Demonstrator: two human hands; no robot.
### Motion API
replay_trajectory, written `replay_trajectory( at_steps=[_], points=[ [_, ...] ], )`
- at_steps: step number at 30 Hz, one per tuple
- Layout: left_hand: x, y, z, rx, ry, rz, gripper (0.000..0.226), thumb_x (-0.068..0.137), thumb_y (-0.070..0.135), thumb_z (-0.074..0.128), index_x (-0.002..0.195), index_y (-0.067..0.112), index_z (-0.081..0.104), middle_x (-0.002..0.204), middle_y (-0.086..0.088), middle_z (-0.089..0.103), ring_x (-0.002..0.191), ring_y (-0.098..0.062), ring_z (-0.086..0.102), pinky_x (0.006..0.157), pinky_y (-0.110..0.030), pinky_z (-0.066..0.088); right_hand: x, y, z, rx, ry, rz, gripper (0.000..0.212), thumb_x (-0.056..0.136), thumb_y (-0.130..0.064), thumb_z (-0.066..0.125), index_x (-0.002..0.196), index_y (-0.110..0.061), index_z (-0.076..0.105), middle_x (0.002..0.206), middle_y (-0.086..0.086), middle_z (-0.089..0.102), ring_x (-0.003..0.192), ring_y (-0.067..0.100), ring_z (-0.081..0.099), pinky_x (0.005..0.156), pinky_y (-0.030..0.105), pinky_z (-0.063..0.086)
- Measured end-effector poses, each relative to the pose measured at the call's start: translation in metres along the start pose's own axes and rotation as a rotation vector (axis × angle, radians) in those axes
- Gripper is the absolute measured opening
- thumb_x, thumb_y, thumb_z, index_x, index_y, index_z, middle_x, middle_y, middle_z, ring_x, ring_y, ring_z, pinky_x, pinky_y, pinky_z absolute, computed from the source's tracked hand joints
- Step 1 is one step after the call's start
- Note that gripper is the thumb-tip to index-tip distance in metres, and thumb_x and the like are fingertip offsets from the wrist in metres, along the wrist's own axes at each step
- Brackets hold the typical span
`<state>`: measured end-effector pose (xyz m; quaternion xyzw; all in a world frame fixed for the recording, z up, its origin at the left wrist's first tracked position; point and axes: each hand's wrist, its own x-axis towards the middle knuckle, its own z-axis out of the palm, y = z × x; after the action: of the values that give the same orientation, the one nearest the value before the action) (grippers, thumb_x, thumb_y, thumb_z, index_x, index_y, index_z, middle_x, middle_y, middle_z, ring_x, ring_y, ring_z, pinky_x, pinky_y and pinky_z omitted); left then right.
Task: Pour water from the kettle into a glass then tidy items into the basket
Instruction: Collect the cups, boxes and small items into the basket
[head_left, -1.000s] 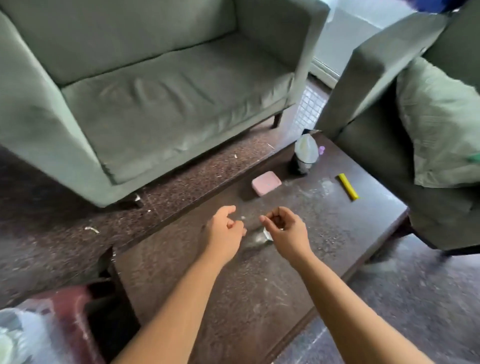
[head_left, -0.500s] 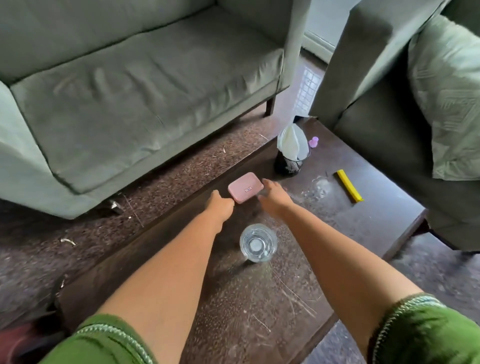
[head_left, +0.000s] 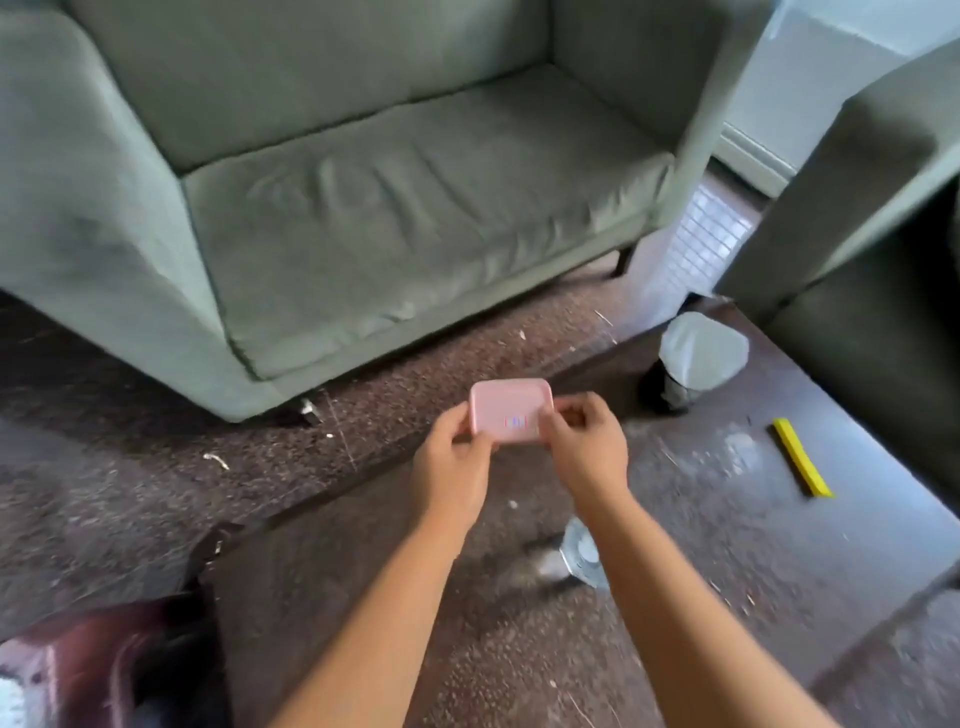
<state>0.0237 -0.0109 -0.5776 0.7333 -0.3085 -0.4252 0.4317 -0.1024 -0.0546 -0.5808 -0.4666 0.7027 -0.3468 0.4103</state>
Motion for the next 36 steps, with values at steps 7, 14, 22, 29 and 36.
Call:
replay_trajectory(
  at_steps=[7,14,22,29,36],
  points=[
    [-0.074,-0.044,-0.187,0.031,0.225,0.005,0.034,0.090,0.003,0.060,0.096,0.037,0.064,0.096,0.011,0.071,0.090,-0.016,0.067,0.087,-0.050,0.054,-0.187,-0.014,0.086,0.176,-0.284,0.031,0.014,0.081,-0.028,0.074,0.079,-0.022,0.061,0.075,-0.006,0.069,0.068,0.009,0.065,0.069,0.032,0.054],
    [-0.108,-0.053,-0.303,0.081,0.368,-0.002,0.012,0.076,0.046,0.058,0.087,0.045,0.062,0.082,0.017,0.069,0.079,-0.018,0.068,0.079,-0.049,0.056,-0.262,-0.072,0.157,0.119,-0.375,-0.102,0.004,0.087,-0.022,0.068,0.087,-0.020,0.065,0.079,-0.012,0.068,0.068,-0.007,0.059,0.063,0.005,0.042],
    [-0.184,-0.026,-0.408,0.363,0.348,0.062,0.040,0.090,0.023,0.062,0.127,0.032,0.051,0.093,0.021,0.062,0.074,0.001,0.058,0.063,-0.011,0.037,-0.343,-0.121,0.207,0.143,-0.401,-0.217,0.009,0.086,-0.019,0.067,0.084,-0.028,0.069,0.077,-0.012,0.069,0.067,-0.002,0.059,0.070,0.018,0.047],
    [-0.221,-0.031,-0.495,0.377,0.218,0.034,0.042,0.094,0.024,0.055,0.133,0.038,0.047,0.109,0.015,0.060,0.096,-0.008,0.061,0.086,-0.031,0.052,-0.403,-0.136,0.231,-0.012,-0.483,-0.412,0.009,0.089,-0.032,0.066,0.097,-0.035,0.066,0.073,-0.011,0.064,0.067,0.002,0.056,0.064,0.007,0.041],
    [-0.211,-0.086,-0.550,0.310,-0.021,-0.196,0.035,0.091,0.021,0.059,0.124,0.027,0.051,0.111,0.005,0.067,0.098,-0.015,0.063,0.083,-0.032,0.050,-0.433,-0.104,0.262,-0.275,-0.664,-0.484,0.028,0.092,-0.018,0.059,0.119,-0.024,0.061,0.085,0.001,0.064,0.077,0.016,0.060,0.072,0.026,0.046]
  ],
)
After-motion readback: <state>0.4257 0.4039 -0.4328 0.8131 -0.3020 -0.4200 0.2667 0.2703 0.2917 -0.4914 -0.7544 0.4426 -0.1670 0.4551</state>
